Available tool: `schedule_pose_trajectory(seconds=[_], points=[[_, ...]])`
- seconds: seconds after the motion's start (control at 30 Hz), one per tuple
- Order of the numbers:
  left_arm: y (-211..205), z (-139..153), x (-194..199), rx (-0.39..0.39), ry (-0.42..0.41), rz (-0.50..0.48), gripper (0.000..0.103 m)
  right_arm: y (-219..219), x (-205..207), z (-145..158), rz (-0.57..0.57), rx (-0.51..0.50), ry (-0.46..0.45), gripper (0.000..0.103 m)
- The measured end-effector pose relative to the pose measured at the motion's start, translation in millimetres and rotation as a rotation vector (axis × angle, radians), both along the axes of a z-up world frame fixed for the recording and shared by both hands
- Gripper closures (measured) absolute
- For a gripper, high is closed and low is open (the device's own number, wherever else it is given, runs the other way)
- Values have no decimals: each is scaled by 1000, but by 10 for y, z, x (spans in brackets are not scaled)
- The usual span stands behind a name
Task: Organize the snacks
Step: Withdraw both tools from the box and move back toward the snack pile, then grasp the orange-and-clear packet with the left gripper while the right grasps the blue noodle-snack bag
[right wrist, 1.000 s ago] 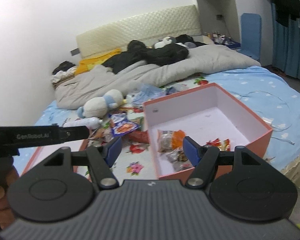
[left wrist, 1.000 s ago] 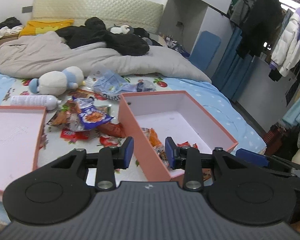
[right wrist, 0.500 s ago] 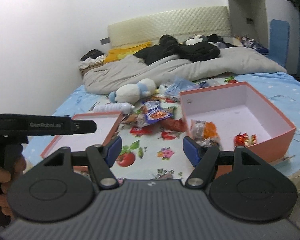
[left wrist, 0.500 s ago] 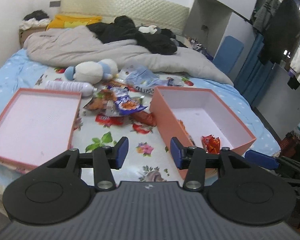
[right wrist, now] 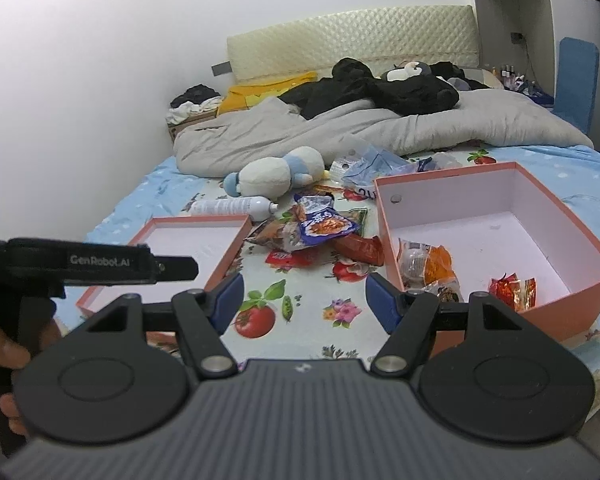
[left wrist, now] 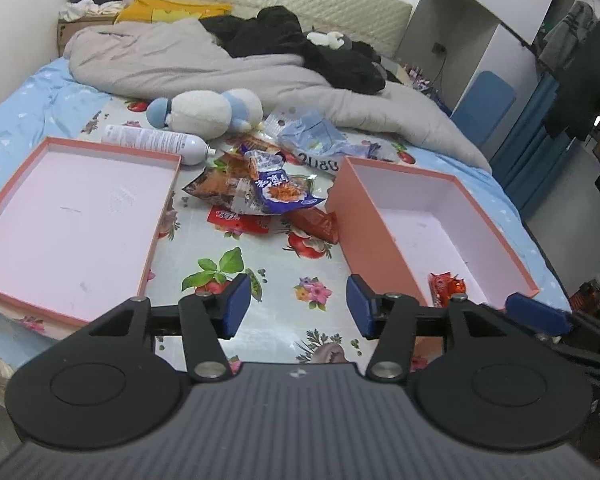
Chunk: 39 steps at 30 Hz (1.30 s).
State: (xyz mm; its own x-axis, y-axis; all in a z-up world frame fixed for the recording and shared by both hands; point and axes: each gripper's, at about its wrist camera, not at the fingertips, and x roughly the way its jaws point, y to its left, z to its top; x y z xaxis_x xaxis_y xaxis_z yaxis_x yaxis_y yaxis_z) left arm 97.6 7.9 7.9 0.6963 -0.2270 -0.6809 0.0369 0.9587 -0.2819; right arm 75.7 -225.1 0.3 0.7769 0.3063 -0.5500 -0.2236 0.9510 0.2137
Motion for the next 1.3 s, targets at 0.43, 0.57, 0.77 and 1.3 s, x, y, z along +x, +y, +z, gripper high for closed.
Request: schedule_pose_trajectory(seconds=[0.43,0.57,0.77,1.3], points=[[86,-426,951,-18,51,22,44,91,737,-164,-9,-26,-4,34],[161,-581,1219,-33,58,45,44,162,974,-190,-1,-28,0,34],[305,-792,1554,-55,64,89,44,278,1419,-303,17,-38,13,34],[598,-1618,2665,-189,74,167,44,736,3045,-970,119,-99,208,34]])
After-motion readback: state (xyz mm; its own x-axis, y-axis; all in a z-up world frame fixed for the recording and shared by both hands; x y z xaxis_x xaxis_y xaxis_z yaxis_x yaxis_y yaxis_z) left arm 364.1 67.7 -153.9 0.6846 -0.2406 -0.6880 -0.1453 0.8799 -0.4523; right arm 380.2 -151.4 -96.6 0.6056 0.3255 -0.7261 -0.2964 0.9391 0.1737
